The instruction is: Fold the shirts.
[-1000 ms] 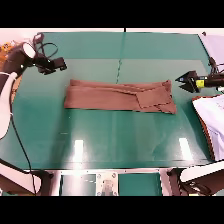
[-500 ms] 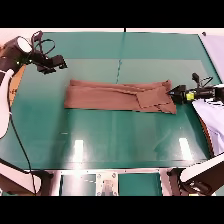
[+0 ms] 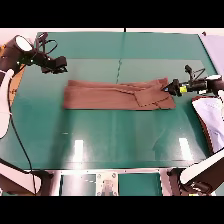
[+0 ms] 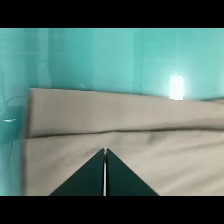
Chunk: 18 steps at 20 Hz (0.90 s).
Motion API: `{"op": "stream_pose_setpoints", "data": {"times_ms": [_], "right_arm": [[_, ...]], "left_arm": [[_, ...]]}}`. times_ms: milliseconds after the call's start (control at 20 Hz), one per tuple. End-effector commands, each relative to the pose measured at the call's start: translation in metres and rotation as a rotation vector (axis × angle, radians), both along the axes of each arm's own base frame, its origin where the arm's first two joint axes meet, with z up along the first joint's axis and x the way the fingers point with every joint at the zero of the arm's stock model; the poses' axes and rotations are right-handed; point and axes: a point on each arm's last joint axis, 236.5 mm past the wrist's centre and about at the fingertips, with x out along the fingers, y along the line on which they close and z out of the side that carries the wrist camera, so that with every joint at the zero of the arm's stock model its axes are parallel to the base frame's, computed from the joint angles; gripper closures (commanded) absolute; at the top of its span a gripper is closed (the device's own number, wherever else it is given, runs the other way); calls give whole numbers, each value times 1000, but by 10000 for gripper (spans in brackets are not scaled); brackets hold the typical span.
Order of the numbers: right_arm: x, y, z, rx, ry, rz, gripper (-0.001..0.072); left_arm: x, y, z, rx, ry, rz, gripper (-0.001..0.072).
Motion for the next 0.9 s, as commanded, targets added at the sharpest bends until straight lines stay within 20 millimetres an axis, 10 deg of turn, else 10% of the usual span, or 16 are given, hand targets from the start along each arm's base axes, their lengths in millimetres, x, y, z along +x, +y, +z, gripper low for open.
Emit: {"op": "stream_pose_setpoints", "data": {"times_ms": [0,450,850], "right_arm": [[0,14,45,1,-22,49,696],[-27,92,246,-83,-297,152,695],[-31,118,252,-107,-307,201,695]], "left_arm": [[-10,-48,-2,-22,-7,-116,684],[-73,-331,-98,-260,-25,-371,683],[-83,-364,-102,-288,-61,-368,683]]}}
